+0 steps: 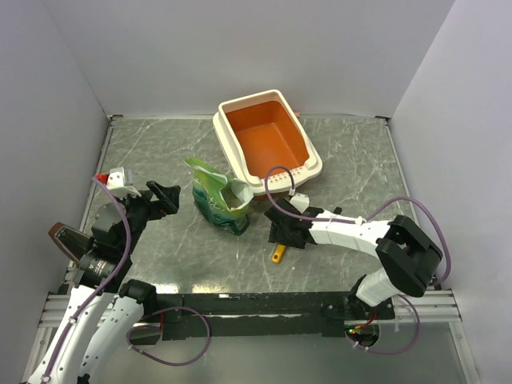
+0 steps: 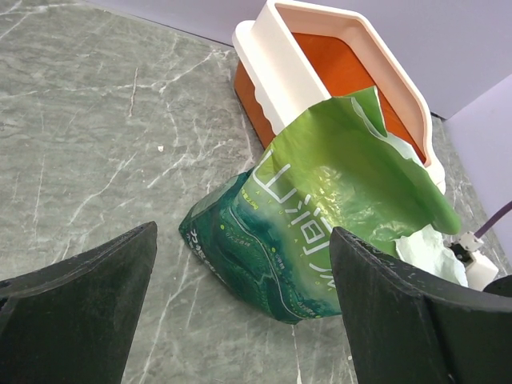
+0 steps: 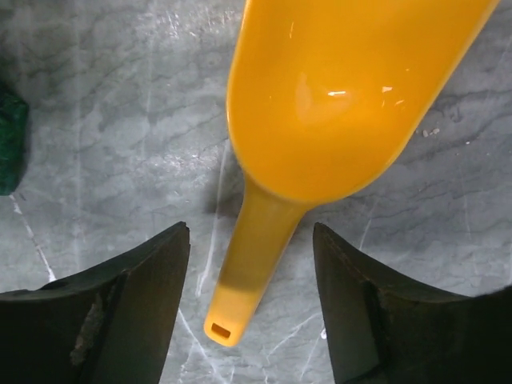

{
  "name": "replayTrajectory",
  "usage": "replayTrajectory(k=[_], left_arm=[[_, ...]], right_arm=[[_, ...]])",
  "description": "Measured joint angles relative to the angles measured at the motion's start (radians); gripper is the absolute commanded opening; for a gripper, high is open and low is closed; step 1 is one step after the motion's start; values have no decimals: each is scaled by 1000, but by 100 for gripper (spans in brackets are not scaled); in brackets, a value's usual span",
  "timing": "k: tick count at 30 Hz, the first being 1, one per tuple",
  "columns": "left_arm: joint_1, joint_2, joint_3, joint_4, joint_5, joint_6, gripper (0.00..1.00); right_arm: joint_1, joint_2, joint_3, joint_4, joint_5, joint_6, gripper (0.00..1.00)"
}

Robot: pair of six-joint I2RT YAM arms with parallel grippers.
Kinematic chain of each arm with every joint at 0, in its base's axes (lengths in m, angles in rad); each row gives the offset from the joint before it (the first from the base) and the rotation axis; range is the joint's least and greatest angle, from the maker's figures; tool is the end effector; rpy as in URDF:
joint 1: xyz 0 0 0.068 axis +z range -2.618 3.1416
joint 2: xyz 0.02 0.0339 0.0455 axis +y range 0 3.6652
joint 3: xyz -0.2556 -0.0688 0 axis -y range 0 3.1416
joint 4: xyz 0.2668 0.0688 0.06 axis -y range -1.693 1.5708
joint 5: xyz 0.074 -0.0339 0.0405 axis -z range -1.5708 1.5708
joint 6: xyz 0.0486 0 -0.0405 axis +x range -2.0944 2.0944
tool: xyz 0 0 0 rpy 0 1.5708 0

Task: Fill the litter box with clean litter

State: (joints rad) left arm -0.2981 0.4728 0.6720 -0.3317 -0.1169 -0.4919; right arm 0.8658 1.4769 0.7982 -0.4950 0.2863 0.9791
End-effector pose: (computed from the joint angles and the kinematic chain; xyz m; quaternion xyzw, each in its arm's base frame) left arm 0.1578 -0.0425 0.3254 -0.1110 0.7438 -0.2125 0.6239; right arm 0.1971 0.2105 0.1359 0.0830 0.9672 0.0712 0.2294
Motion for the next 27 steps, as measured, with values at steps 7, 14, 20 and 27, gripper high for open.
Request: replayTrajectory(k=[7,14,20,27], left_arm=[[0,0,0,0,0,0,93],[0,1,0,-4,0,0,92],[0,8,1,-5,15,1,90],[0,67,89,-37,97,-18,88]], right_arm=[[0,14,-20,28,-15,9,0],[7,-49,-72,25,-11,19,0],[103,-226,-62,-134,37,-9,0],[244,-319,116,-280,25,-161,0]])
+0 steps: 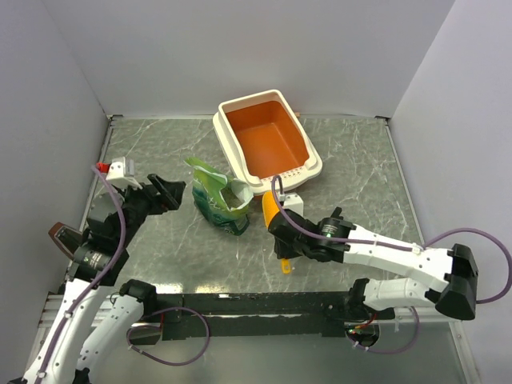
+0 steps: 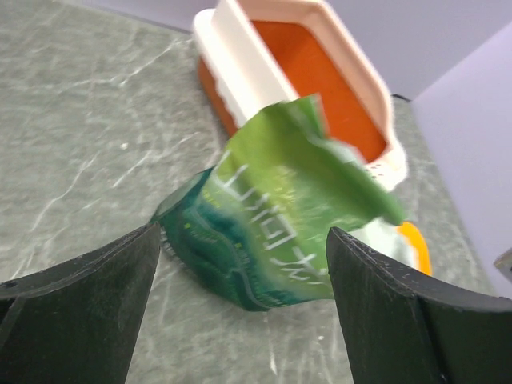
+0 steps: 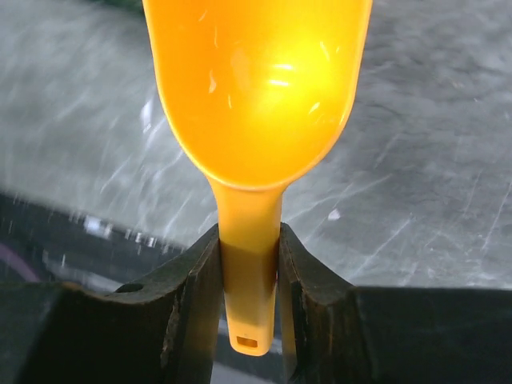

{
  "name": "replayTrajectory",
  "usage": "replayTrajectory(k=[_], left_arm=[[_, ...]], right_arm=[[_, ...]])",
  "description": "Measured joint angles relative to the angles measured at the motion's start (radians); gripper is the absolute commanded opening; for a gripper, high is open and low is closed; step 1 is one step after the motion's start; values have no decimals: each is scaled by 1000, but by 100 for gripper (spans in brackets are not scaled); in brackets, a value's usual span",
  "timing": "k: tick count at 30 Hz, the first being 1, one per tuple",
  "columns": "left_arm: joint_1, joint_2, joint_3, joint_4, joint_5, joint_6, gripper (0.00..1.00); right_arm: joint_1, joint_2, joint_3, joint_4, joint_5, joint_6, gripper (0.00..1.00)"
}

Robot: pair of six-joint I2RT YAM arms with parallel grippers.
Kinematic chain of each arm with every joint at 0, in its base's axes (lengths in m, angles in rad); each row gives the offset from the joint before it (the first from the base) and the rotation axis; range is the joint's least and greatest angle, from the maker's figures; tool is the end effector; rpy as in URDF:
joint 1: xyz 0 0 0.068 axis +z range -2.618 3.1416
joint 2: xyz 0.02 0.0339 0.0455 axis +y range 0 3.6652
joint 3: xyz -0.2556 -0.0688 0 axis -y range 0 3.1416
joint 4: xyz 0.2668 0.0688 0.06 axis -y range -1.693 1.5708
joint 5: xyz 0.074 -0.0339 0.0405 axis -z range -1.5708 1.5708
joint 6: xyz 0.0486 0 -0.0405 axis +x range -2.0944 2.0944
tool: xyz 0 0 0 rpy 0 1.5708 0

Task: Fill the litter box with clean litter

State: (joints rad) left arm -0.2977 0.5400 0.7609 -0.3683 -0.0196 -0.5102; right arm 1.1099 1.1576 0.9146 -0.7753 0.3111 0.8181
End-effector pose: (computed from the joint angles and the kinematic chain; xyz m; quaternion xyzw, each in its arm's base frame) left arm 0.1620 -0.0487 0.3439 -0.0867 0.7523 -0.2499 0.6034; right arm 0.1262 0.2208 0.2393 -0.0964 0.9465 0.1364 0.2761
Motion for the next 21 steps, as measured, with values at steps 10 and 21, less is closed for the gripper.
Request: replayTrajectory(k=[10,21], left_arm=[[0,209,312,-117,251,3,77],[0,415,406,-298,629,106,71]], right_arm=[[170,22,291,-252,26,-278,0],[249,128,499,-372,145,-565,0]])
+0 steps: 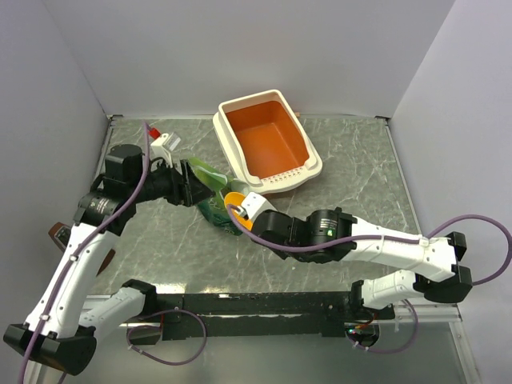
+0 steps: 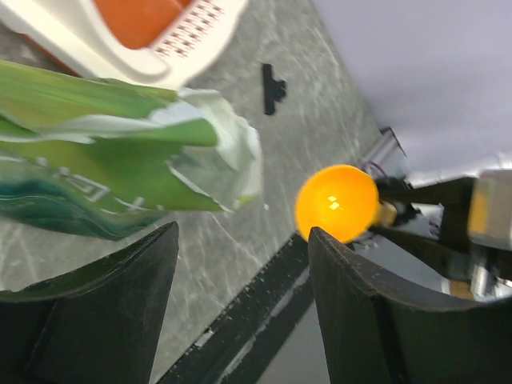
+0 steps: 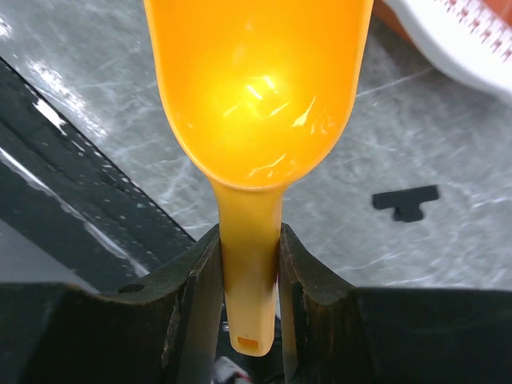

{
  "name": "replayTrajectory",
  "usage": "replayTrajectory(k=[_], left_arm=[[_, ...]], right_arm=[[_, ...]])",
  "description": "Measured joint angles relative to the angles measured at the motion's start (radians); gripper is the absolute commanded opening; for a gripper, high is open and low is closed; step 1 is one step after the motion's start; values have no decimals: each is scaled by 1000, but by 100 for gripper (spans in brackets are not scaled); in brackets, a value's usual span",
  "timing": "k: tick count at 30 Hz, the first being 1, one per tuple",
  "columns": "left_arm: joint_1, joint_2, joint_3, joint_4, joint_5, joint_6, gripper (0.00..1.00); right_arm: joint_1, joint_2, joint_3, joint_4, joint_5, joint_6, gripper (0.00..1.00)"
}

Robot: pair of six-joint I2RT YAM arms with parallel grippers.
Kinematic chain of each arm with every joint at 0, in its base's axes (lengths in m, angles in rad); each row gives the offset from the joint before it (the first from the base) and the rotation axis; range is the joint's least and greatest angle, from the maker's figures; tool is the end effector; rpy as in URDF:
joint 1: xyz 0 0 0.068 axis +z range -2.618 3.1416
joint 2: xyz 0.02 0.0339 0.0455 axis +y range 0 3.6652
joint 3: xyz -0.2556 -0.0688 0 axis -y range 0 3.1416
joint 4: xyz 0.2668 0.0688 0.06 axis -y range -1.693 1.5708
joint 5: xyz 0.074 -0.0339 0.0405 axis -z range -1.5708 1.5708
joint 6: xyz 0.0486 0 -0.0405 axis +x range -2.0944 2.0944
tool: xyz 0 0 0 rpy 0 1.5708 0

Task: Fill the litter box with clean litter

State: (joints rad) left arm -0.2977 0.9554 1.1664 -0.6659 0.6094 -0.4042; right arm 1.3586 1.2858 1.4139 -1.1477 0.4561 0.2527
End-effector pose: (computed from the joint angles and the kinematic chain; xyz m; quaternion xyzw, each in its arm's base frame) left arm 0.2051 -0.0920 0.3867 0.1155 0.8166 -0.4126 0.3868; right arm 0.0771 0.2562 0.3522 -0.4399 0.8300 0.0405 0.3405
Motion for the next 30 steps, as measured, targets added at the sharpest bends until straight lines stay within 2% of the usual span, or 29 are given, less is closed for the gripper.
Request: replayTrajectory(k=[8,17,24,25,30], left_arm=[[-1,-35,0,-13,152,5,69],[-16,-48,-13,-27,172,23,68],[-24,-59,-18,-32,182,26,61],[-25,-60,-18,-32,183,26,56],[-27,-64,-28,-29,200,33,11]], right_arm=[[5,61,74,-23,10,-138,0],[23,122,180,-28,13,-208,0],[35,181,257,-44,13,-237,0],[38,187,262,-45,12,-241,0],[48,208,286,-58,12,-256,0]])
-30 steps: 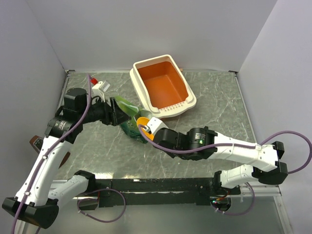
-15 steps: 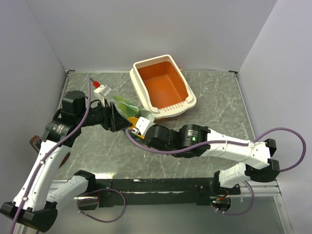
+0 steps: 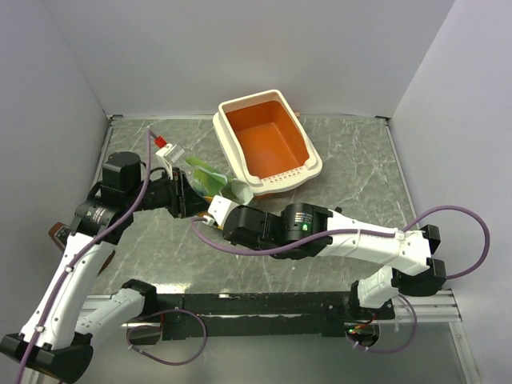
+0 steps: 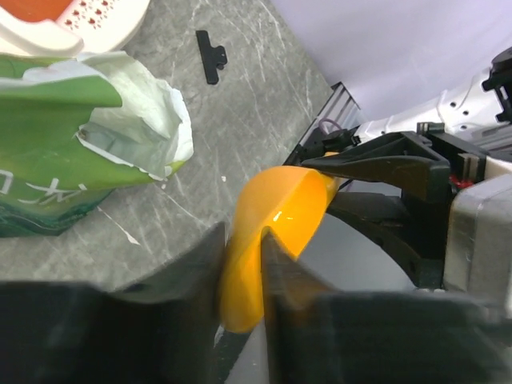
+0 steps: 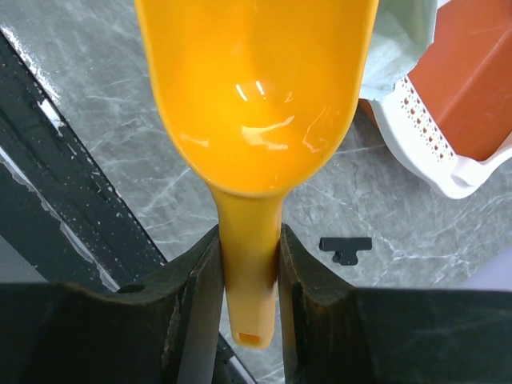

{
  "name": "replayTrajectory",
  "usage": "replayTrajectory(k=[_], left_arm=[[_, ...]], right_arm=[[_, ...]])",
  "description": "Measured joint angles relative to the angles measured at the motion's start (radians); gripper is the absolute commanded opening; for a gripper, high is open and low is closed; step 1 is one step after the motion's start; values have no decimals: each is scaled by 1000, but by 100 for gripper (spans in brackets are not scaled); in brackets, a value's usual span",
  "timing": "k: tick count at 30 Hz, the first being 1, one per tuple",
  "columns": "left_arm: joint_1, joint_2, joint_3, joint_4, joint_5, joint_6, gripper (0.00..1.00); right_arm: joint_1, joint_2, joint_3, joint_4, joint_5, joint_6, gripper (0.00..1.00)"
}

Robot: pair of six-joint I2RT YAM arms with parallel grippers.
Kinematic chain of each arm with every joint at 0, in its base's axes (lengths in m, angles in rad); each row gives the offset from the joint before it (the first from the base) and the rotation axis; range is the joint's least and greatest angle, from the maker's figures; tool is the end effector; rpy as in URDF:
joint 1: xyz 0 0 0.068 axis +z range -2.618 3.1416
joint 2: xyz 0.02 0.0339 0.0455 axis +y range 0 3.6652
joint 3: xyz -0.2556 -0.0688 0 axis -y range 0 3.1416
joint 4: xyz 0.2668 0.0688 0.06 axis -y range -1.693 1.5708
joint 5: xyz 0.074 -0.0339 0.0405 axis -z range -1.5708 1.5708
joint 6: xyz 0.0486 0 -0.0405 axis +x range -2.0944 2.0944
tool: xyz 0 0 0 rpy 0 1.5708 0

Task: Fill the litter box with clean litter

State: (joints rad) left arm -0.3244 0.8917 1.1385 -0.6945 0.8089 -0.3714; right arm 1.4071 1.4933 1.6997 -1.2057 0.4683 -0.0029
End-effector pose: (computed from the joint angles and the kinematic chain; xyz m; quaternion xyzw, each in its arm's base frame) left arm 0.1788 -0.0972 0.3892 0.1912 0.7829 -0.4800 0.3466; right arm 0.0726 0.3048 0.3830 -0.5550 0.7532 0.0071 0.3531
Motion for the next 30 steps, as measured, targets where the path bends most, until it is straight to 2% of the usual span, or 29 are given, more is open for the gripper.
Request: replayTrajectory(k=[1,7,8,9,12,16,21,24,30], left_arm=[[0,0,-3,0,0,-3,2],[-6,-8,-15,16,25,16,1],[-6,-12,-18,19,24,15,1],[-6,-15,-18,22,22,14,1],[-7,-39,-23,47,3,9,1],[-11,-110,-52,78,-51,-9,1],[-13,-192,-84,171,-127,-43,1],[-13,-228,-98,201,-171,-49,1],[-11,-230,-146,283,-212,-68,1]], right_arm=[[0,0,2,-2,0,-2,0],[1,0,8,-21,4,-8,0],[1,0,11,-22,6,-10,13],[1,0,13,-22,9,-10,33],[0,-5,13,-7,34,-11,53],[-23,-74,-43,122,50,17,69],[-107,-220,-112,261,-5,67,75],[-203,-303,-148,363,-74,103,77],[-438,-420,-256,583,-322,195,79]])
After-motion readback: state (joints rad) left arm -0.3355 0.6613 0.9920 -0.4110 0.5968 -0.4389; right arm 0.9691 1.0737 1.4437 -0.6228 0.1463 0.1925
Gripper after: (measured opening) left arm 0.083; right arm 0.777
